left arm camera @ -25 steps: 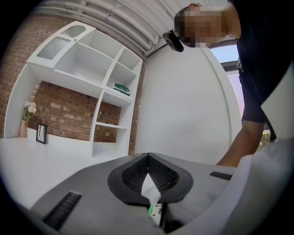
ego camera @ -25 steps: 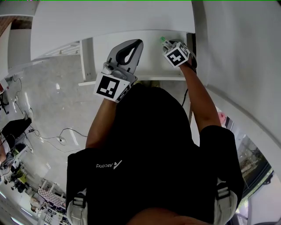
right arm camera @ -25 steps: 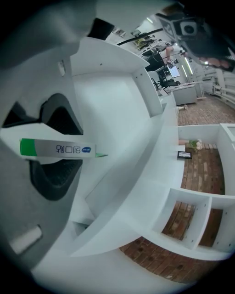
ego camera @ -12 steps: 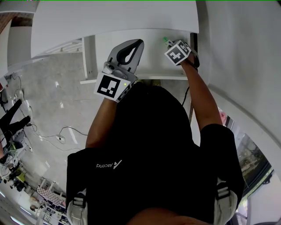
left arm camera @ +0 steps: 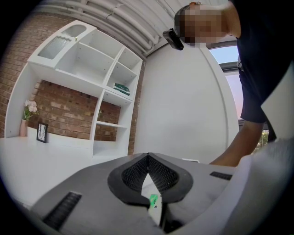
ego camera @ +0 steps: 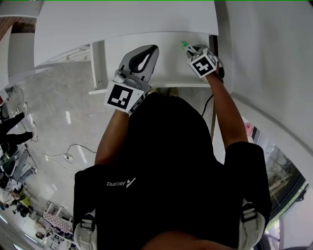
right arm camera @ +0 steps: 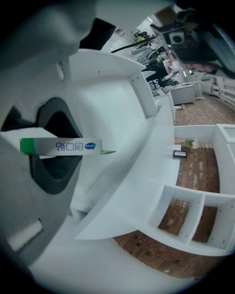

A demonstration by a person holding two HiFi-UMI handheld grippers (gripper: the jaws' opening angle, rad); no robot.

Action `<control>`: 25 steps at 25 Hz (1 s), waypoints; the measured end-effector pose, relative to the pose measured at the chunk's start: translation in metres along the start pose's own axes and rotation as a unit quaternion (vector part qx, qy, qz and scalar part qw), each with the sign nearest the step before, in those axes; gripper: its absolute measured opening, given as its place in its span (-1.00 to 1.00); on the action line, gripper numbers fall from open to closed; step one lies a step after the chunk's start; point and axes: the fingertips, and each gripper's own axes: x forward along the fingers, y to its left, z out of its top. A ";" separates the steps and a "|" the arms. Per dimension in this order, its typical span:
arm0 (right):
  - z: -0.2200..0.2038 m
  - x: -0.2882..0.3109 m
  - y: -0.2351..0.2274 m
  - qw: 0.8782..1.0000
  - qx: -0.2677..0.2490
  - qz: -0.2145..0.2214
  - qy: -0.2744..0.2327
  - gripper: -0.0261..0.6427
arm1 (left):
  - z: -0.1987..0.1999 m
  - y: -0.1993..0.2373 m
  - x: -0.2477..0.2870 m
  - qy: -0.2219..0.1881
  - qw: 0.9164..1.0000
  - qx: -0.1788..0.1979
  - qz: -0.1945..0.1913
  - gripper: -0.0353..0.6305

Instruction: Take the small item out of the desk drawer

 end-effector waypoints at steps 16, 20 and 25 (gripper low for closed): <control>0.068 -0.166 0.011 0.962 0.085 -0.005 -0.257 -0.65 | 0.019 -0.034 0.000 -0.025 0.999 0.014 -0.035 -0.90; 0.082 -0.217 0.012 0.940 0.094 0.002 -0.329 -0.65 | 0.034 -0.048 0.000 -0.043 0.998 0.017 -0.040 -0.90; 0.102 -0.263 0.022 0.903 0.101 0.029 -0.418 -0.65 | 0.043 -0.050 -0.006 -0.049 0.998 0.023 -0.044 -0.90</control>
